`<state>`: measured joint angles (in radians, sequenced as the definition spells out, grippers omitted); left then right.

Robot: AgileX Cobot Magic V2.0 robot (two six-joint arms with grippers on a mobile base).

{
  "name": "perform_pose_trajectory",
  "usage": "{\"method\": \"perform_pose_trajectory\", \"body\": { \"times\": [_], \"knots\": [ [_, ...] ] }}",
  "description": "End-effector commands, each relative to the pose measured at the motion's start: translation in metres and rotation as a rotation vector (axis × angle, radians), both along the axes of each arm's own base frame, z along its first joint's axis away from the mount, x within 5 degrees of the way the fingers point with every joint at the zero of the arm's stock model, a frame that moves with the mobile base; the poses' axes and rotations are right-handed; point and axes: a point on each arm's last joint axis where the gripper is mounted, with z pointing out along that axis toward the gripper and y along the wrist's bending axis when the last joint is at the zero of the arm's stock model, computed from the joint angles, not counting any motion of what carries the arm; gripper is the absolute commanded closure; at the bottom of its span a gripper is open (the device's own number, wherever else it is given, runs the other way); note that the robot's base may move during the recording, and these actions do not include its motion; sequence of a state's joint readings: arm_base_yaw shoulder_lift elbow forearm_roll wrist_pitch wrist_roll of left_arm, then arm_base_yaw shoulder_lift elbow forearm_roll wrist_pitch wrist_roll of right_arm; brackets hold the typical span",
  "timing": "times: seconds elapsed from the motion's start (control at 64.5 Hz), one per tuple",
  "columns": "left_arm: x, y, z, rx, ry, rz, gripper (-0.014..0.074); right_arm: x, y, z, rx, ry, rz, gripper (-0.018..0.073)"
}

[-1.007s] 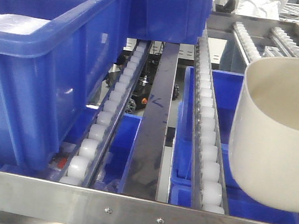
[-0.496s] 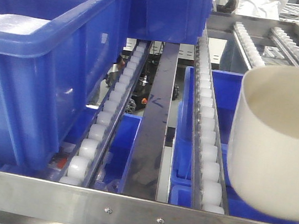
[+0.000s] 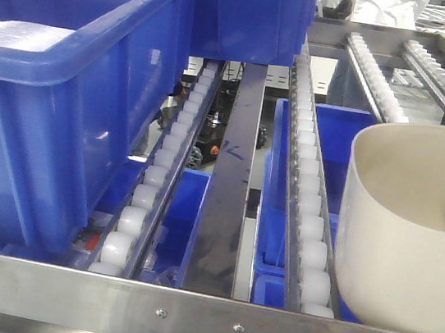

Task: Move white bin to right shelf second layer
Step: 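Open the right gripper to release the bin rim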

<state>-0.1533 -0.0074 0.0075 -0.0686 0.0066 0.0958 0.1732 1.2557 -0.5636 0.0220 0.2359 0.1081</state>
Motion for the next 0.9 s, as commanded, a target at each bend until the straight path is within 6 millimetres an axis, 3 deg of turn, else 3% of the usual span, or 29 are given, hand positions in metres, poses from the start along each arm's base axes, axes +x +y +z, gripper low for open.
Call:
{"method": "perform_pose_trajectory", "body": {
  "times": [0.0, 0.155, 0.294, 0.387, 0.666, 0.883],
  "knots": [
    [0.000, 0.001, -0.003, -0.023, -0.064, 0.005, 0.0512, 0.007, 0.000, 0.017, 0.020, -0.115, -0.009, 0.0500],
    [0.000, 0.001, -0.003, -0.023, -0.064, 0.005, 0.0512, 0.007, 0.000, 0.017, 0.020, -0.114, -0.009, 0.0459],
    [0.000, 0.001, -0.003, -0.023, -0.064, 0.005, 0.0512, 0.007, 0.000, 0.018, 0.021, -0.117, -0.009, 0.0241],
    [0.000, 0.001, -0.003, -0.023, -0.064, 0.005, 0.0512, 0.008, 0.000, 0.018, 0.021, -0.119, -0.009, 0.0147],
    [0.000, 0.001, -0.003, -0.023, -0.064, 0.005, 0.0512, 0.010, 0.000, 0.021, 0.028, -0.162, -0.010, 0.0142],
    [0.000, 0.001, -0.003, -0.023, -0.064, 0.005, 0.0512, 0.012, 0.000, 0.044, 0.044, -0.257, -0.010, 0.0142]
  ]
}}
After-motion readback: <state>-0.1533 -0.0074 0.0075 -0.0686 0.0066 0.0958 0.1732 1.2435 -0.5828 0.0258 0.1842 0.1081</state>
